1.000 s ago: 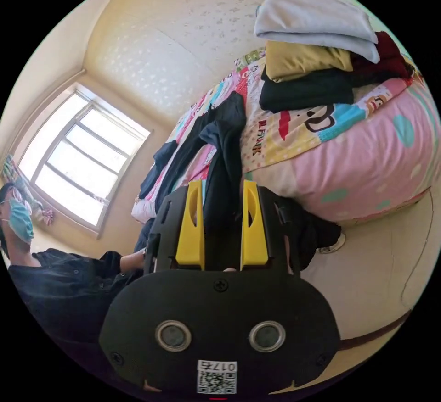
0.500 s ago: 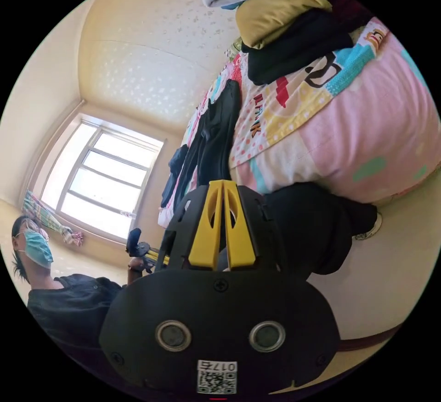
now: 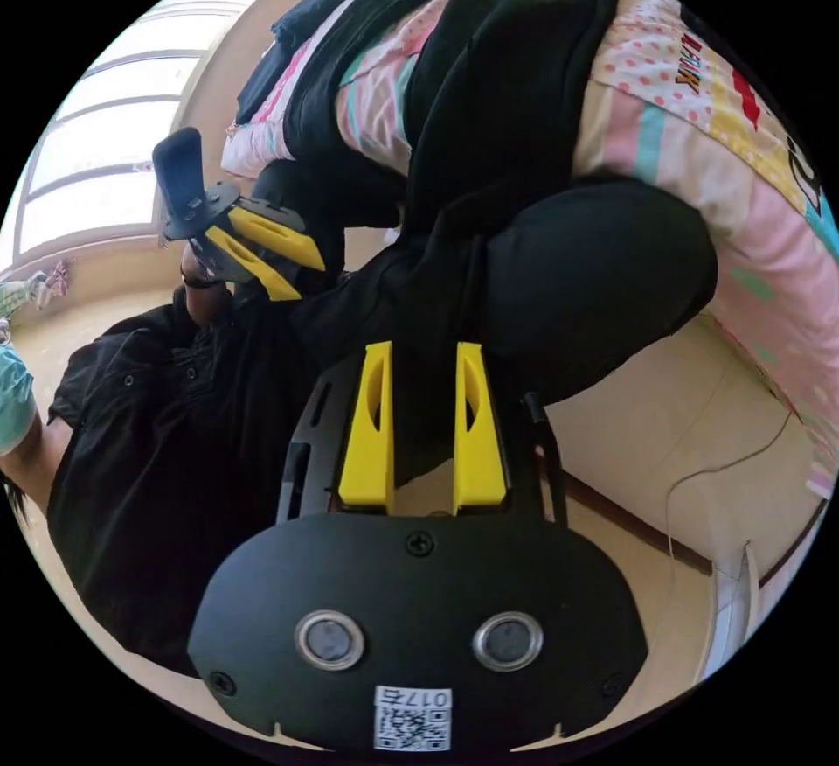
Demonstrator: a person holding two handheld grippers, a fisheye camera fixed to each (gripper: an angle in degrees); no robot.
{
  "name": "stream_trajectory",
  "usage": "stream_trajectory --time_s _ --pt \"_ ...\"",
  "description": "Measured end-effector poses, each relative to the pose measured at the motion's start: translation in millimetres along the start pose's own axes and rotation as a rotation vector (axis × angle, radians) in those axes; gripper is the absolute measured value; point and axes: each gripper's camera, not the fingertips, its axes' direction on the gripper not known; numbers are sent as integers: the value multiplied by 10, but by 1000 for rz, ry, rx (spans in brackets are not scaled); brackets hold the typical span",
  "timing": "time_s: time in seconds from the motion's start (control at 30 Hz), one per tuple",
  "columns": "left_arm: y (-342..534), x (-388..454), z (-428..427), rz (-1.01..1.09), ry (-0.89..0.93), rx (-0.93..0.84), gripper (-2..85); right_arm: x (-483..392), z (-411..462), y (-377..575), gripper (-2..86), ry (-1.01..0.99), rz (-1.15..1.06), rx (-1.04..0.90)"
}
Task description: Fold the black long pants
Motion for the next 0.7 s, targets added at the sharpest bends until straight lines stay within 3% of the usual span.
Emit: stream_trajectory --time_s 0.13,0.2,0.3,0.37,0.47,0.53,0.63,0.67,0.7 --pt "-145 54 -227 -79 121 187 166 -477 -45 212 42 -55 -206 82" --pt "-329 176 -305 -74 30 173 190 -919 -105 291 37 -24 -373 79" --pt "-706 298 -96 -33 -85 -43 205 -1393 -143 345 35 34 -578 76" --pt "-808 339 378 36 99 -278 185 -1598 -158 383 35 31 -709 81" --pt "-677 410 410 67 176 -193 119 -1647 -111 377 38 60 -861 33" --pt "-573 431 263 77 154 -120 86 -1361 -326 282 44 -24 -845 114" --pt "-464 371 -23 60 197 -37 63 -398 -1042 -47 60 -391 -692 438" --pt "-428 332 -115 42 229 -6 62 105 -1293 -245 80 -471 -516 614" --pt "-414 315 -150 33 241 9 61 481 -1452 -456 106 -393 -332 735"
